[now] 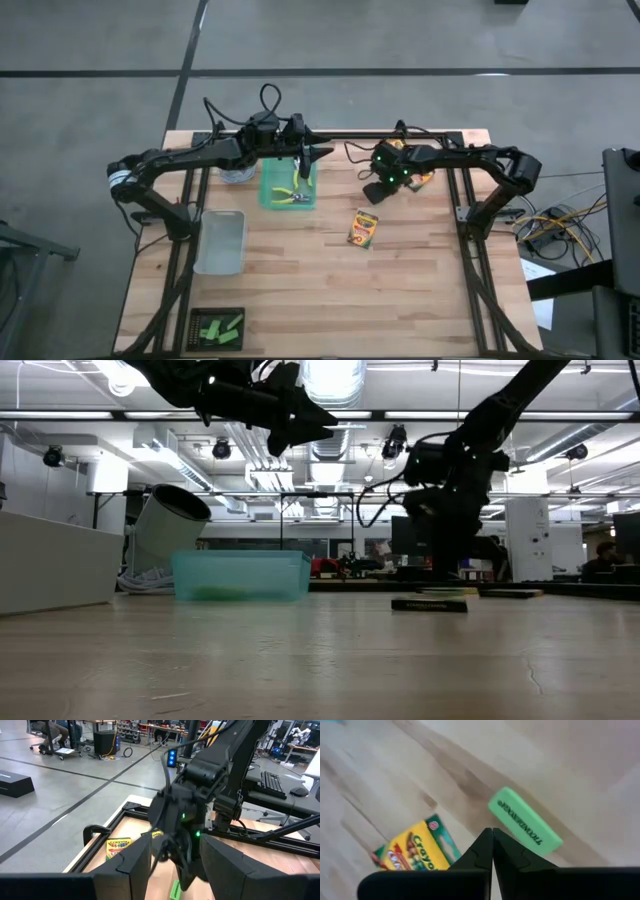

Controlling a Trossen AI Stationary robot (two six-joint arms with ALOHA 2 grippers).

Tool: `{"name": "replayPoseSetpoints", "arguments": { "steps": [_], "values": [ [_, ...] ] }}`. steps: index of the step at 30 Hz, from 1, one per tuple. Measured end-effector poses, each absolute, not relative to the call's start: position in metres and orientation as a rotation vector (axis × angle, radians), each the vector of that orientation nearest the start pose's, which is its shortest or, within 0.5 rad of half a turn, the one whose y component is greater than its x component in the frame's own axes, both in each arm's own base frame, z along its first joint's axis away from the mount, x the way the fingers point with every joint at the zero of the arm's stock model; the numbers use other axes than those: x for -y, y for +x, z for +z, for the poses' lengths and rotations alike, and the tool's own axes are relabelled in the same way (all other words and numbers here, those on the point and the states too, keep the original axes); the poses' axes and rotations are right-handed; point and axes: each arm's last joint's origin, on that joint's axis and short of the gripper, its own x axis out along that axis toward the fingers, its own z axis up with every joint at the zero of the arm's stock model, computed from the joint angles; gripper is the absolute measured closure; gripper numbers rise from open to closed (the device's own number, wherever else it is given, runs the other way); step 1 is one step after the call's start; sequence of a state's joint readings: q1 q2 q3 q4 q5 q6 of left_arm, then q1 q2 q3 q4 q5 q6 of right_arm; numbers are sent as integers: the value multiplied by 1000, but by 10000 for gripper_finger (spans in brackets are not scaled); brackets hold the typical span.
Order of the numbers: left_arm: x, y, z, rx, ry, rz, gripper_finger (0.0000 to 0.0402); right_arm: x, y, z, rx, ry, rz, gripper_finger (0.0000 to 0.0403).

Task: Pick & Place School Supplies
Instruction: Put the green eraser into the black bin

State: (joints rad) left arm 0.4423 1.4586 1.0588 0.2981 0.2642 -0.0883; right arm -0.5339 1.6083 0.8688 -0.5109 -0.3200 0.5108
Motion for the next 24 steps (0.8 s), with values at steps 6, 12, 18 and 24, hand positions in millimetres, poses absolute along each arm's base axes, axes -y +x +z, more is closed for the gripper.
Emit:
{"name": "replayPoseSetpoints", "arguments": {
  "steps": [6,12,18,24],
  "values": [
    [-136,306,316,-88,-122,182,229,135,250,192,-993,793,-372,394],
    [-136,306,316,-88,-118,182,229,129,240,219,-933,631,-294,394],
    [-136,306,316,-86,-137,186,229,118,219,234,-995,571,-284,394],
    [-138,305,316,-84,-139,252,229,117,209,242,-1010,505,-412,394]
  ]
}}
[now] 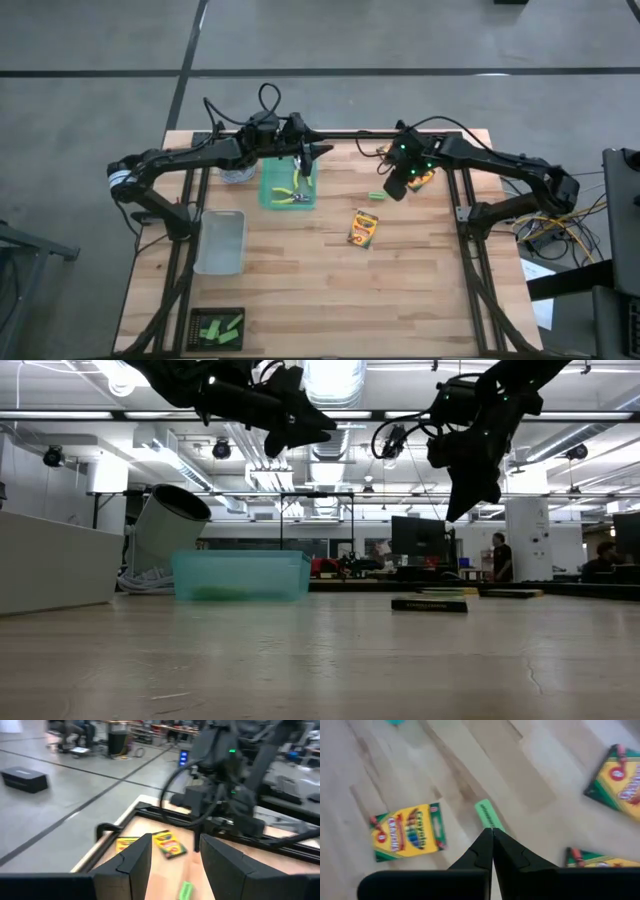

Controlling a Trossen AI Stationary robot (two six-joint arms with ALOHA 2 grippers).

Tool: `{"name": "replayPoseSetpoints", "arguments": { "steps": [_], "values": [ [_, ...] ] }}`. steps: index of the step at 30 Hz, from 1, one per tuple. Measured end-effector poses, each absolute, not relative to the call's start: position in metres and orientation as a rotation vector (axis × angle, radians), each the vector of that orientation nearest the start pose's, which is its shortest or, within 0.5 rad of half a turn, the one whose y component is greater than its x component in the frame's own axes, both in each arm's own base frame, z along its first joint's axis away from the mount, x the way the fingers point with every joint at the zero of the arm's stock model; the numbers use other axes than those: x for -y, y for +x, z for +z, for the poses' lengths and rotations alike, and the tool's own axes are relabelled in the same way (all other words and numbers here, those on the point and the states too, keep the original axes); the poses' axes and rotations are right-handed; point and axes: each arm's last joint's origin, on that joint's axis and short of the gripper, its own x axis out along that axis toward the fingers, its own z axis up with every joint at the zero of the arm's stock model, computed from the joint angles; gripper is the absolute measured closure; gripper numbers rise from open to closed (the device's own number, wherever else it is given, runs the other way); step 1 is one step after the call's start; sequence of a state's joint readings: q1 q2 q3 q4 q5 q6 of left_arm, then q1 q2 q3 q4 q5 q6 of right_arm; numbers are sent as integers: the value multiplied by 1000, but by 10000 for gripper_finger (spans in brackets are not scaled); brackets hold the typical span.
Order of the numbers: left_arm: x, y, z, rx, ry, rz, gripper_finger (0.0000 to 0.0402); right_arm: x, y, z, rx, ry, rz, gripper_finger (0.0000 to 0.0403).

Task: Pick & Place School Supplies
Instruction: Put the green eraser into the black bin

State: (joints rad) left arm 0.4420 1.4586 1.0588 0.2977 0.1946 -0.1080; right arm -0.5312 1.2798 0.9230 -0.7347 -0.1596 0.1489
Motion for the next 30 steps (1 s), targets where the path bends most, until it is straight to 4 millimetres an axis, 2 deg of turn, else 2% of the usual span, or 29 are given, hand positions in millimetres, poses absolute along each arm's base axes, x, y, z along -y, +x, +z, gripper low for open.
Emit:
{"name": "replayPoseSetpoints", "arguments": {
  "steps": [10,17,22,30],
  "values": [
    [-140,305,316,-78,-156,319,229,118,211,242,-1016,403,-391,394],
    [-140,305,316,-73,-187,321,229,118,211,242,-1010,436,-409,389],
    [-140,305,316,-73,-187,321,229,118,211,242,-1007,453,-419,351],
    [-140,305,316,-73,-183,321,229,118,211,242,-1002,436,-410,254]
  ]
}}
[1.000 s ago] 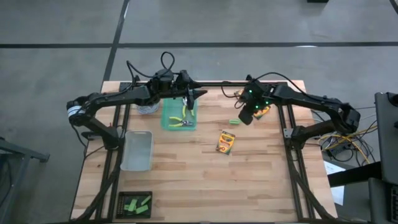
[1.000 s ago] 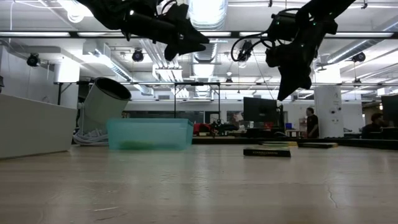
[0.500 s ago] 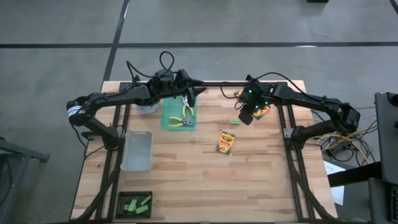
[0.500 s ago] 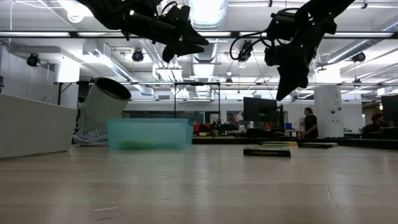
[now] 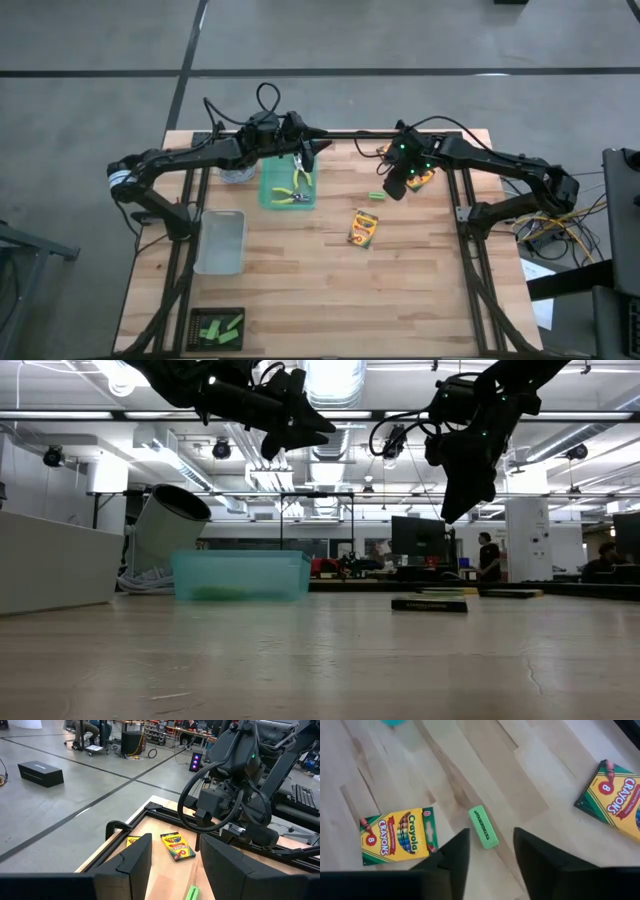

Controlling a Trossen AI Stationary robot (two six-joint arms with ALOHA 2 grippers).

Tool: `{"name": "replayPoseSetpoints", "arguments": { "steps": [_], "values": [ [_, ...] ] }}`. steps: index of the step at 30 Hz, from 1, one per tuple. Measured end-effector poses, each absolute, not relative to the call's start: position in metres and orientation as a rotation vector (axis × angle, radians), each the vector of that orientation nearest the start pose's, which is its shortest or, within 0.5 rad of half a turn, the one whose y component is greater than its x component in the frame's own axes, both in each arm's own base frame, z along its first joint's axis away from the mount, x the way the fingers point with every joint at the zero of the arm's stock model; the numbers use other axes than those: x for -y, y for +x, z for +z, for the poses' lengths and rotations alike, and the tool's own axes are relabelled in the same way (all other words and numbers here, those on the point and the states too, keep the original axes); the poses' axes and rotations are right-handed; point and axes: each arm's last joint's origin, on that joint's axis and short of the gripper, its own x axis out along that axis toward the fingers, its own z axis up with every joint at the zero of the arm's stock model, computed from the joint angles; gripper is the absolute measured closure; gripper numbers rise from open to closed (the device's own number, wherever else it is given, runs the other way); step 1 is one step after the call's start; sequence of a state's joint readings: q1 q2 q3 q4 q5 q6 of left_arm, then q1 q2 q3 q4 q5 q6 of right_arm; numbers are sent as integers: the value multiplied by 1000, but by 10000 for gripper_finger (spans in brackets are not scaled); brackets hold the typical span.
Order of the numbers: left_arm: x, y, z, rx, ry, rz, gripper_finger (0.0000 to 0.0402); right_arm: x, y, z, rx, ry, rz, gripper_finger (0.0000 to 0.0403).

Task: Pick & Place School Supplies
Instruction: Put the green eraser into the black bin

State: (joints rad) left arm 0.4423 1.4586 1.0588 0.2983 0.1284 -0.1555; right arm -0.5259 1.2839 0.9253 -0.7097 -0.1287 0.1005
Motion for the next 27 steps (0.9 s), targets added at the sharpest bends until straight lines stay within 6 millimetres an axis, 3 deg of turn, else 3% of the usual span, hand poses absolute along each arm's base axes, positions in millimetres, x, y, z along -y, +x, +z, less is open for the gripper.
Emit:
{"name": "replayPoseSetpoints", "arguments": {
  "steps": [14,24,27],
  "values": [
    [-140,305,316,-73,-183,321,229,119,212,242,-1002,403,-391,124],
    [-140,305,316,-73,-185,321,229,119,213,241,-991,435,-410,116],
    [-140,305,316,-73,-185,321,229,118,211,238,-1021,357,-361,122]
  ]
}}
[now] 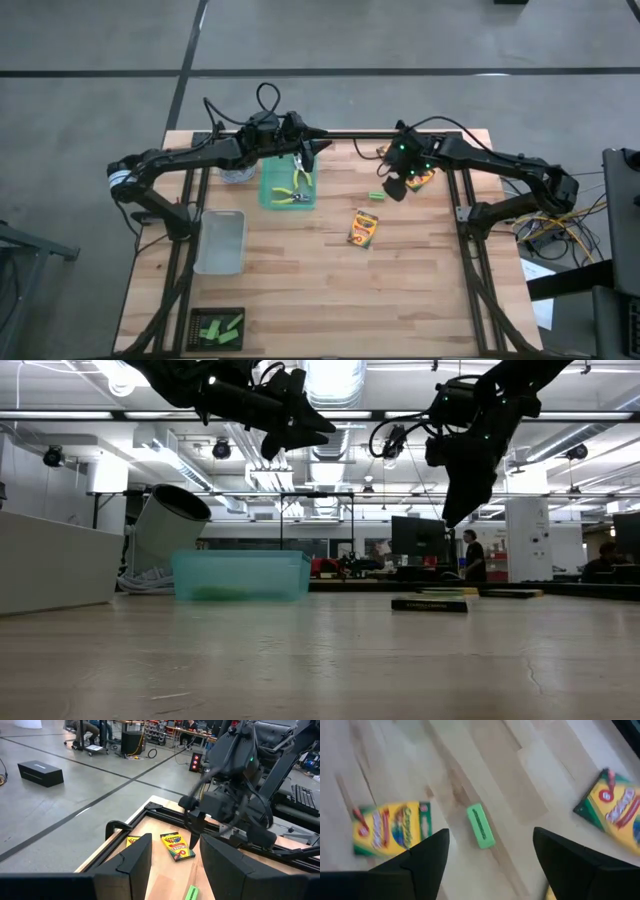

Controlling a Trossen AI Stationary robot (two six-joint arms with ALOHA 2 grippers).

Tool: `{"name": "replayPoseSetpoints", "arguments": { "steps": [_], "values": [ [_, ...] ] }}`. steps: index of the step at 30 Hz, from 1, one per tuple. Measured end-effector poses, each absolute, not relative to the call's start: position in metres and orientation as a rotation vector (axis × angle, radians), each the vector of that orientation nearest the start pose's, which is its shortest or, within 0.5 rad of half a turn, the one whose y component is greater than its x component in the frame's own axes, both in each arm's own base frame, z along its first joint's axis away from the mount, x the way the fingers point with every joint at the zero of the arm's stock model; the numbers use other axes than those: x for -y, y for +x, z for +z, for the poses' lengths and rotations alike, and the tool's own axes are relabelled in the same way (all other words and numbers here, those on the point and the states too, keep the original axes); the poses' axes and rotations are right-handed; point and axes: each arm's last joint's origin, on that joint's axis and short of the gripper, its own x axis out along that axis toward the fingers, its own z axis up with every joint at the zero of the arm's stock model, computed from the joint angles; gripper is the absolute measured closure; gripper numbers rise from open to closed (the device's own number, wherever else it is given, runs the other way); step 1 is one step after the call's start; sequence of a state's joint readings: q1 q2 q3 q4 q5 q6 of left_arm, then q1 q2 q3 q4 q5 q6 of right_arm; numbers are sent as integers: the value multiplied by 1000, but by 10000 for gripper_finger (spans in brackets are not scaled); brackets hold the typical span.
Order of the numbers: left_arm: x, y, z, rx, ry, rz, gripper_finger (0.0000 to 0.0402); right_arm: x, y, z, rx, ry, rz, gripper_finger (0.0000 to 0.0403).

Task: Pick & Place School Supplies
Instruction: Put the green eraser into the black bin

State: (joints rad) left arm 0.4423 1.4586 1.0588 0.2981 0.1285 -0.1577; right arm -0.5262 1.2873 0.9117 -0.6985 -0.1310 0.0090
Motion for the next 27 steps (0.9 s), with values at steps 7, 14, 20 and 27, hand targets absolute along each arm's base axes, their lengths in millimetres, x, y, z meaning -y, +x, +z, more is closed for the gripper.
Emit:
{"name": "replayPoseSetpoints", "arguments": {
  "steps": [7,14,20,27],
  "values": [
    [-140,305,316,-73,-185,320,229,113,211,219,-1085,32,-135,146],
    [-140,305,316,-76,-185,321,229,117,219,191,-1133,34,-89,162],
    [-140,305,315,-83,-184,321,229,121,228,166,-1215,77,-60,163],
    [-140,304,313,-105,-164,321,229,128,241,147,-1256,115,-61,171]
  ]
}}
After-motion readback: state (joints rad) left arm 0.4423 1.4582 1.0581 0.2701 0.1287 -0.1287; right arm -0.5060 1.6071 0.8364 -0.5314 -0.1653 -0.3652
